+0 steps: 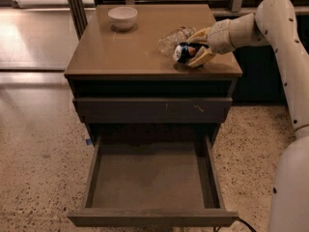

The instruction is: Pick pepsi can from middle drawer and place on counter

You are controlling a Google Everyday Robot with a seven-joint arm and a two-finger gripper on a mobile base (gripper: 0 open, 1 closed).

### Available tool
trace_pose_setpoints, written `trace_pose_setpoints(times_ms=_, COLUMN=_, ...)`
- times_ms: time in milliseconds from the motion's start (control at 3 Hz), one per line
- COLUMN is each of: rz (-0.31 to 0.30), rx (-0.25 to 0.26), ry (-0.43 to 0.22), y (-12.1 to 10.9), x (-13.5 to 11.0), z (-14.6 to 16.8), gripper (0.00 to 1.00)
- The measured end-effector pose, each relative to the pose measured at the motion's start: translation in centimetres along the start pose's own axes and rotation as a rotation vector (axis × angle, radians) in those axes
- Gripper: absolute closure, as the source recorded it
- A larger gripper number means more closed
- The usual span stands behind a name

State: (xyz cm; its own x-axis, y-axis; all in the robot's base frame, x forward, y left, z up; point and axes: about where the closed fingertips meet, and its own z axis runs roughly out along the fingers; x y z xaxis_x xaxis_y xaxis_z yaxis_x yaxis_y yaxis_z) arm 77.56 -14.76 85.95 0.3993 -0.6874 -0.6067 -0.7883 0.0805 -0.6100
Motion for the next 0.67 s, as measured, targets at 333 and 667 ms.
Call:
trace_pose_setpoints(times_ms=333, rz=0.0, rx=0.0, ry=0.0, y=0.0, x=-0.01, z=0.02, gripper=0.81)
trace_pose_setpoints(times_ms=667, rz=0.0, rx=0.0, ry=0.0, y=0.0, x=-0.01, z=0.02, gripper=0.58)
